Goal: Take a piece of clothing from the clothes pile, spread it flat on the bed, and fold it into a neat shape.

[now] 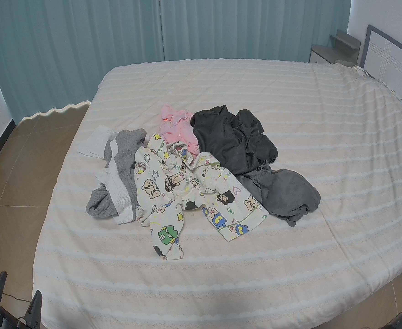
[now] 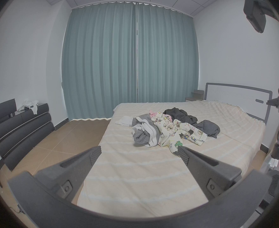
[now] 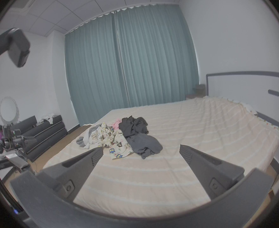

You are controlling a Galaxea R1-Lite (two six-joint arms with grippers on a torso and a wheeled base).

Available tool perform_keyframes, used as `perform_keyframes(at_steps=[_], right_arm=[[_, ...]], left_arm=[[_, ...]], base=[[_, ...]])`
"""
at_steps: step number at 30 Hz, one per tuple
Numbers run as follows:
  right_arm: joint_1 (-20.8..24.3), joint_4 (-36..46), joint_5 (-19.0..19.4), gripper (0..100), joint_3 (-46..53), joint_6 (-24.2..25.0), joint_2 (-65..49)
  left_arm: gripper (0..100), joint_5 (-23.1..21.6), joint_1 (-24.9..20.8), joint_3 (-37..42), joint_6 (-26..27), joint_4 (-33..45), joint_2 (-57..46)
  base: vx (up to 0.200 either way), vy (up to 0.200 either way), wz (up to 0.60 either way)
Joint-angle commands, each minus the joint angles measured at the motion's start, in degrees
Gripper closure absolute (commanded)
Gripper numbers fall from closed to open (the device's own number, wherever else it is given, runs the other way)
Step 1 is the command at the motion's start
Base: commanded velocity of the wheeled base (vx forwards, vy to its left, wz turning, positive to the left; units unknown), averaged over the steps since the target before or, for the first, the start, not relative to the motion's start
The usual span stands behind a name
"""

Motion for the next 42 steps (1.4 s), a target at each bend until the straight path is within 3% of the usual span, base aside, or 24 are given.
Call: perform_keyframes(at_steps=[1,8,11,21,27,35,42], right_arm=[[17.6,-25.5,5.3,0,-16.5,30.9,68.9],[17.7,-28.3,4.7,0,-20.3,35.5,76.1],[18.7,-29.0,4.5,0,-25.4,41.5,83.3],[19.6,-28.9,4.3,0,-29.7,42.0,89.5],[19.8,-28.8,1.1,0,-31.9,41.9,93.3],[19.6,-29.0,0.5,0,-32.8,42.0,97.9],[19.6,-28.9,-2.3,0,-38.5,42.1,102.2]], left_arm=[[0,0.0,0.0,0.7,0.1,0.0,-0.4],[0,0.0,0.0,0.7,0.0,0.0,-0.4],[0,0.0,0.0,0.7,0.0,0.0,-0.4],[0,0.0,0.0,0.7,0.1,0.0,-0.4],[0,0.0,0.0,0.7,0.1,0.0,-0.4],[0,0.0,0.0,0.7,0.0,0.0,-0.4],[0,0.0,0.0,0.7,-0.2,0.0,-0.4]], base=[[0.000,0.000,0.00],[0.000,0.000,0.00],[0.000,0.000,0.00],[0.000,0.000,0.00],[0.000,0.000,0.00],[0.000,0.000,0.00],[0.000,0.000,0.00]])
